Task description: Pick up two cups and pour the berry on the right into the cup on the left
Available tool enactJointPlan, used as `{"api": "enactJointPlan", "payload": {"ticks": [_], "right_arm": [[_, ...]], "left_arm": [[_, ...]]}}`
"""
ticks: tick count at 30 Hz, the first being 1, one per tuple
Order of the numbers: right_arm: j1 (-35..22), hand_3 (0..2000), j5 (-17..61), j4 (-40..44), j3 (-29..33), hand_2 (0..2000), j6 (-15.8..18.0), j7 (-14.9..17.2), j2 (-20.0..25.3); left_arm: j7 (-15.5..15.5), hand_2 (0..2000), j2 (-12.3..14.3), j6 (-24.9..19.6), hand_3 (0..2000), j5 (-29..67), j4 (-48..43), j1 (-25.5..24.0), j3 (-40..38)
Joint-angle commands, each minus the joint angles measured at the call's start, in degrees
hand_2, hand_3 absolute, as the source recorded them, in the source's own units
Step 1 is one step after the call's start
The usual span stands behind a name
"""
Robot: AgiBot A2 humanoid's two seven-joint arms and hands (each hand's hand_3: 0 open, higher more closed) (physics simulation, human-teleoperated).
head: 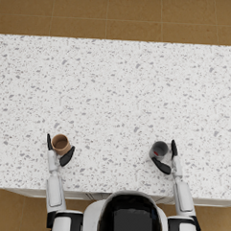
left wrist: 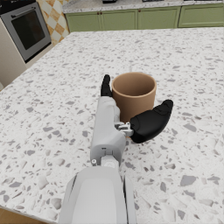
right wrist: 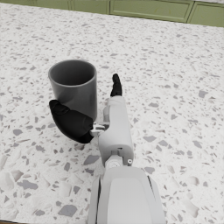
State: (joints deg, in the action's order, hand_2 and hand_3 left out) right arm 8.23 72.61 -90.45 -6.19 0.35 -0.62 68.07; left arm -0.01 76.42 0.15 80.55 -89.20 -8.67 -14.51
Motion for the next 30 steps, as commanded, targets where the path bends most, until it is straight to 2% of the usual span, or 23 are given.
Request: {"api": "enactJointPlan", "payload": {"ticks": [1,7,11,13,19,20,21,22,23,24,26,30], "right_arm": [[-0.9,0,0.0,2.9,-1.5,0,-0.1,0.0,0.3],[-1.6,0,0.0,2.3,-4.3,0,0.5,-0.1,0.1],[-2.3,0,0.1,0.1,-6.4,0,-2.8,0.1,0.1],[-4.3,0,0.1,2.9,-6.8,0,-3.3,0.3,1.1],[-7.8,0,0.1,8.3,-8.1,0,-1.9,0.0,2.5],[-7.4,0,0.1,6.8,-7.9,0,-1.7,0.0,2.2],[-6.8,327,0.1,5.9,-7.4,1361,-1.3,0.0,1.8],[-7.2,653,0.1,5.9,-7.5,2000,-0.5,0.0,1.9],[-6.8,980,0.1,4.9,-7.8,2000,0.3,0.1,1.6],[-6.8,1280,0.1,4.5,-7.7,2000,1.0,0.2,1.5],[-6.4,1280,0.1,2.6,-7.4,2000,1.9,0.3,1.3],[-7.2,1280,0.0,-5.7,-6.3,2000,3.6,0.3,2.4]], "left_arm": [[0.0,0,-0.3,0.0,0,0.0,2.5,1.9,0.5],[0.0,0,-0.1,-0.1,0,0.0,3.7,3.2,0.6],[0.0,0,0.2,-0.1,0,0.0,3.8,3.5,0.2],[0.0,0,0.2,-0.1,0,0.0,4.8,4.2,0.6],[-0.1,0,0.4,-0.3,0,0.0,7.1,5.4,1.6],[-0.1,1361,0.5,-0.2,327,0.0,6.1,5.1,1.5],[0.0,2000,0.5,-1.3,653,0.0,6.0,5.1,1.2],[0.0,2000,0.6,-2.4,980,0.0,5.2,4.8,1.2],[0.0,2000,0.7,-3.4,1280,0.0,5.1,4.6,1.3],[-0.1,2000,0.8,-3.9,1280,0.0,4.5,4.5,1.3],[-0.1,2000,1.0,-4.1,1280,0.0,1.7,4.3,1.8],[-0.2,2000,1.3,-3.7,1280,0.0,-11.9,4.4,7.3]]}}
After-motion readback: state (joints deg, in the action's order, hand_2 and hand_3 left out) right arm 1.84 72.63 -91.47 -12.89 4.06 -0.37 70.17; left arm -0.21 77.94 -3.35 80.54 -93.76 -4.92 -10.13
